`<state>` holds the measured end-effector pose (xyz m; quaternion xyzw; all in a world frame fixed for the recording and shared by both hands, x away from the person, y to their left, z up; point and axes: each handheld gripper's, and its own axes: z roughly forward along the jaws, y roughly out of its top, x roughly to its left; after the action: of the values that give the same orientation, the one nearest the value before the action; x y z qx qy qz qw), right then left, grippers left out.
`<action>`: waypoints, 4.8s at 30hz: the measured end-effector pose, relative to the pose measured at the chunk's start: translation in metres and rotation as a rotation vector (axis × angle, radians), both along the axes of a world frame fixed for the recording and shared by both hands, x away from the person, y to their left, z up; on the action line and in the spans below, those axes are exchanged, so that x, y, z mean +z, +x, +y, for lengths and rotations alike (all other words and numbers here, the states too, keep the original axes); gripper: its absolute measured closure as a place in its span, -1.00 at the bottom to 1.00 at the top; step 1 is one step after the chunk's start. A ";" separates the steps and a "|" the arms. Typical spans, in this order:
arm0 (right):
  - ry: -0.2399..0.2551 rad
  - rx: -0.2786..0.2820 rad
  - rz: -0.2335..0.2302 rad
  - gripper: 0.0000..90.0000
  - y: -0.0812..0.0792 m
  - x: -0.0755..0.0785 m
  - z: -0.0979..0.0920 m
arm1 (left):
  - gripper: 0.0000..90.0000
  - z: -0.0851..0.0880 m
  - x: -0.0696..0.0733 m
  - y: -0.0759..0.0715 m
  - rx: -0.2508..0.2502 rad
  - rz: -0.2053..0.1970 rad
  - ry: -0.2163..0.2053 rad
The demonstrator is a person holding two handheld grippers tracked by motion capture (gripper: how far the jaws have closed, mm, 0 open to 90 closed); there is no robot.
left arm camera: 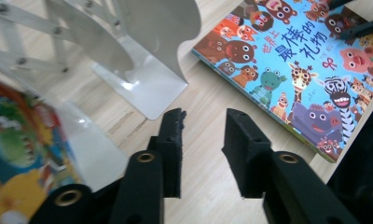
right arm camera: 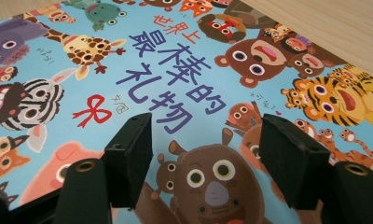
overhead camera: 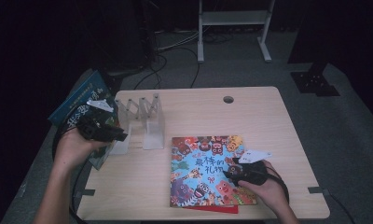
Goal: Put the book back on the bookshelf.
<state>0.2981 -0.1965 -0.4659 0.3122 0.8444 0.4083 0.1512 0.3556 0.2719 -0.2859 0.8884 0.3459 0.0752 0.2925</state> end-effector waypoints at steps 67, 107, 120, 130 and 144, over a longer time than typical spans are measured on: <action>0.103 -0.302 0.211 -0.24 0.115 -0.009 -0.031 | -0.98 -0.079 -0.167 -0.018 -0.170 -0.007 -0.038; -0.006 -0.117 0.175 -0.18 0.139 0.002 0.065 | -0.97 -0.085 -0.168 -0.017 -0.161 0.023 -0.100; -0.019 -0.056 0.151 -0.18 0.135 0.003 0.097 | -0.98 -0.101 -0.177 -0.021 -0.187 0.061 -0.100; -0.017 -0.047 0.118 -0.15 0.125 0.011 0.082 | -0.98 -0.108 -0.178 -0.024 -0.183 0.077 -0.107; 0.006 -0.033 0.078 -0.16 0.084 0.014 0.036 | -1.00 -0.110 -0.179 -0.027 -0.142 0.088 -0.108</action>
<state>0.3825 -0.1609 -0.4516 0.3422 0.8431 0.3959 0.1241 0.3289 0.1619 -0.4651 0.8961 0.2979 -0.0036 0.3290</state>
